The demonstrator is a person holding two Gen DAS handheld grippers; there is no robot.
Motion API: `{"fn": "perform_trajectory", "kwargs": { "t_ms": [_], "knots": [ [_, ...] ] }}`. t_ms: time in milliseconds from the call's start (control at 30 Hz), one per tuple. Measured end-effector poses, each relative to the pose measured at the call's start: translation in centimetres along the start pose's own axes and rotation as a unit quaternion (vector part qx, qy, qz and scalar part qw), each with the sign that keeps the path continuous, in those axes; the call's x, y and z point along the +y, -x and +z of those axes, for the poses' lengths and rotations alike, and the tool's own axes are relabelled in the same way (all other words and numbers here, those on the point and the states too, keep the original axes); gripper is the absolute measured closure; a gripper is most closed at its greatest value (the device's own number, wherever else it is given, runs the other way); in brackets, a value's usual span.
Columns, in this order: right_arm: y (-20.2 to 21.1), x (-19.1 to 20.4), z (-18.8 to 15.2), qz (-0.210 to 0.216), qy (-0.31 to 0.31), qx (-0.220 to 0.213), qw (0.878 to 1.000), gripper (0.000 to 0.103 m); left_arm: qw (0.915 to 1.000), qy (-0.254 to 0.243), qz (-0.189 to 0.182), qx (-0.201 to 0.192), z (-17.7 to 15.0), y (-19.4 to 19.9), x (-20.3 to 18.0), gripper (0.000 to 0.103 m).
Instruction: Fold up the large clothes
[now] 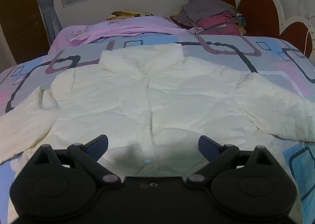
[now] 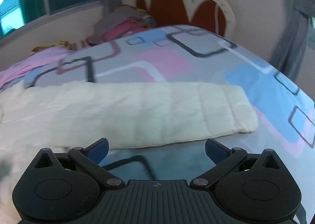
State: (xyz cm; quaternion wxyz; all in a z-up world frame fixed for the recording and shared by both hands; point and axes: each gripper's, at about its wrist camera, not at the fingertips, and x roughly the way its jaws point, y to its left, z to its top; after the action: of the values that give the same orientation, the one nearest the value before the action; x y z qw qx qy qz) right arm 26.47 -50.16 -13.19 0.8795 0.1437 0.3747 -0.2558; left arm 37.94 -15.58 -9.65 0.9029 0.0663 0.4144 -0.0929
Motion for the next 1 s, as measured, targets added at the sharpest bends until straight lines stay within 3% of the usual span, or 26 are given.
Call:
{"fn": "perform_trajectory", "kwargs": {
  "t_ms": [333,533,600,633,700,867,1000],
  "knots": [
    [-4.7,-4.0,0.7,-0.020,-0.050,0.038,0.998,0.000,0.9997,0.001,0.023,0.012,1.1,-2.5,-1.1,0.005],
    [-6.9,-6.2,1.6,-0.023,-0.107,0.033,0.994,0.001,0.9994,-0.001,0.029,0.017,1.2,-3.2,-0.9,0.008],
    [-7.1,-6.4,1.9,-0.031,-0.113,0.023,0.993,0.027,0.9993,0.000,0.030,0.022,1.2,-3.5,-0.6,0.014],
    [-7.3,-6.4,2.0,-0.038,-0.112,0.024,0.993,0.049,0.9992,0.002,0.030,0.025,1.2,-3.7,-0.4,0.015],
    [-7.5,-6.6,2.2,-0.040,-0.120,0.017,0.992,0.053,0.9991,0.008,0.027,0.030,1.3,-4.0,0.1,0.019],
    [-6.8,-5.6,2.9,-0.042,-0.097,-0.015,0.994,0.093,0.9990,0.015,0.034,0.026,1.4,-3.9,1.5,0.020],
    [-5.0,-3.2,4.2,-0.024,-0.063,-0.056,0.996,0.097,0.9987,0.024,0.039,0.023,1.5,-3.6,2.9,0.020]
  ]
}}
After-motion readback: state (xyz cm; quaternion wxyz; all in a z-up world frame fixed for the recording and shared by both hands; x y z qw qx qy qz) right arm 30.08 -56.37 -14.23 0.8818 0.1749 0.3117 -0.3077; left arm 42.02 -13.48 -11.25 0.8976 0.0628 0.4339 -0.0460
